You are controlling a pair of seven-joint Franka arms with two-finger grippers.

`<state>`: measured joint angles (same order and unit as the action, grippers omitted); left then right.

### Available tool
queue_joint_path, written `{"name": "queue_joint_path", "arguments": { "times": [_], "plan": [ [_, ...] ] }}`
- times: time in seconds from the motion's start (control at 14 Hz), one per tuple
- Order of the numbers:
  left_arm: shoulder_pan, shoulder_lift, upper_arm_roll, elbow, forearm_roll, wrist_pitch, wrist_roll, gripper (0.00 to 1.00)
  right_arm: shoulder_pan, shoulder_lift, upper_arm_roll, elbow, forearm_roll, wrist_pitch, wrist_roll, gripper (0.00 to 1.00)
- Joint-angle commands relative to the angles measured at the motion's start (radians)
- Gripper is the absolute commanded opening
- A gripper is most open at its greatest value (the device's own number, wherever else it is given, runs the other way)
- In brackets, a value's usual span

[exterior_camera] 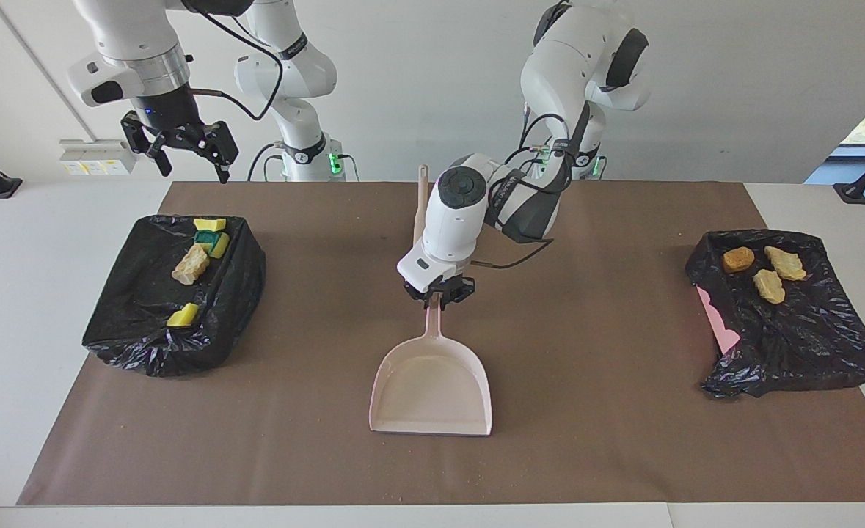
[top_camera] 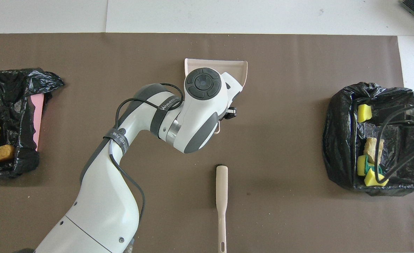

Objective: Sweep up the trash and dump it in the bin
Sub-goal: 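Return the dustpan to the mat center with the left gripper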

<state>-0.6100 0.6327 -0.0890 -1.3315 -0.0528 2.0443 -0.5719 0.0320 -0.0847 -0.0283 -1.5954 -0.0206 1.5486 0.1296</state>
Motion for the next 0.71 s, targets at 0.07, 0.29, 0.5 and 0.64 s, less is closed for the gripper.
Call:
{"name": "queue_joint_path", "arguments": {
  "times": [0.07,0.29,0.5,0.64],
  "plan": [
    [-0.004,-0.008,0.017,0.0,-0.013,-0.016,-0.006,0.32,-0.017,0.0,0.002,0.008,0.021,-0.004,-0.022,1.0],
    [0.018,-0.057,0.018,-0.032,-0.013,-0.032,0.003,1.0,-0.018,0.0,0.001,0.005,0.008,-0.01,-0.025,1.0],
    [0.091,-0.175,0.017,-0.113,-0.013,-0.082,0.02,1.0,-0.02,0.0,-0.005,0.008,0.025,-0.013,-0.021,1.0],
    [0.137,-0.252,0.023,-0.117,-0.013,-0.195,0.091,1.0,-0.014,-0.001,-0.002,0.006,0.025,-0.015,-0.019,1.0]
  ]
}}
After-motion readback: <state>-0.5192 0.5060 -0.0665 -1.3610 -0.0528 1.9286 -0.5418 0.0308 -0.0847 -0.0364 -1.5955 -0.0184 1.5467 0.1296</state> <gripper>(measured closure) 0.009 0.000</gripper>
